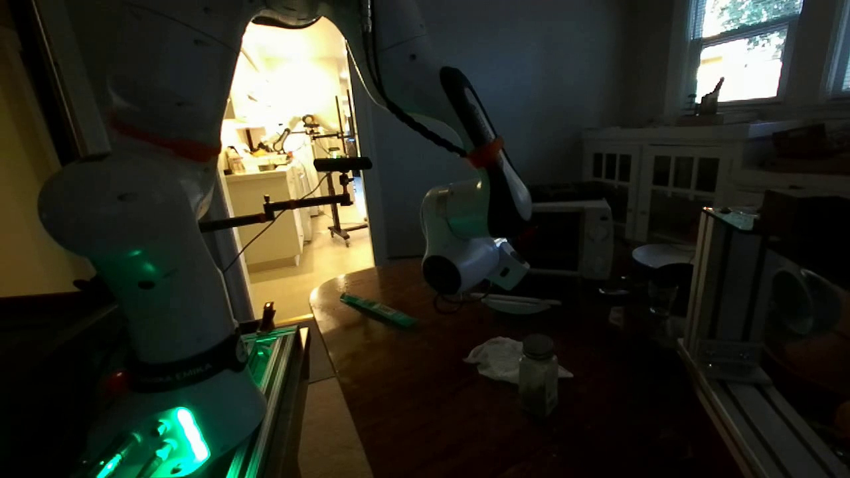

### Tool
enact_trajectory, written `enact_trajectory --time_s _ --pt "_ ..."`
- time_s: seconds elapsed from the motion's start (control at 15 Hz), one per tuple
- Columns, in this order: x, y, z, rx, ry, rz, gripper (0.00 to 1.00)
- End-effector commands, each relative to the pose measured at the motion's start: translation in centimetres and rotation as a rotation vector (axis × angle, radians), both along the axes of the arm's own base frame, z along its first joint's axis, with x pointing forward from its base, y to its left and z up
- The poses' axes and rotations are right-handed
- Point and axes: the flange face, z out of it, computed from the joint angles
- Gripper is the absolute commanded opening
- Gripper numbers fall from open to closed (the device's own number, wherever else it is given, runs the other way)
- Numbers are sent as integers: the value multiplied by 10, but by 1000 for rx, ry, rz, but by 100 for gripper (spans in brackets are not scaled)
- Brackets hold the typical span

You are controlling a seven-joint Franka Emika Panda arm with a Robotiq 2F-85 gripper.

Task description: Put the red bowl in the white oven.

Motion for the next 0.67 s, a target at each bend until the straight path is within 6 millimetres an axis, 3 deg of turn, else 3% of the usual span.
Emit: enact_trajectory --time_s 0.0,0.6 --pt "11 7 -8 24 29 10 1" --pt "23 20 -19 47 52 37 1"
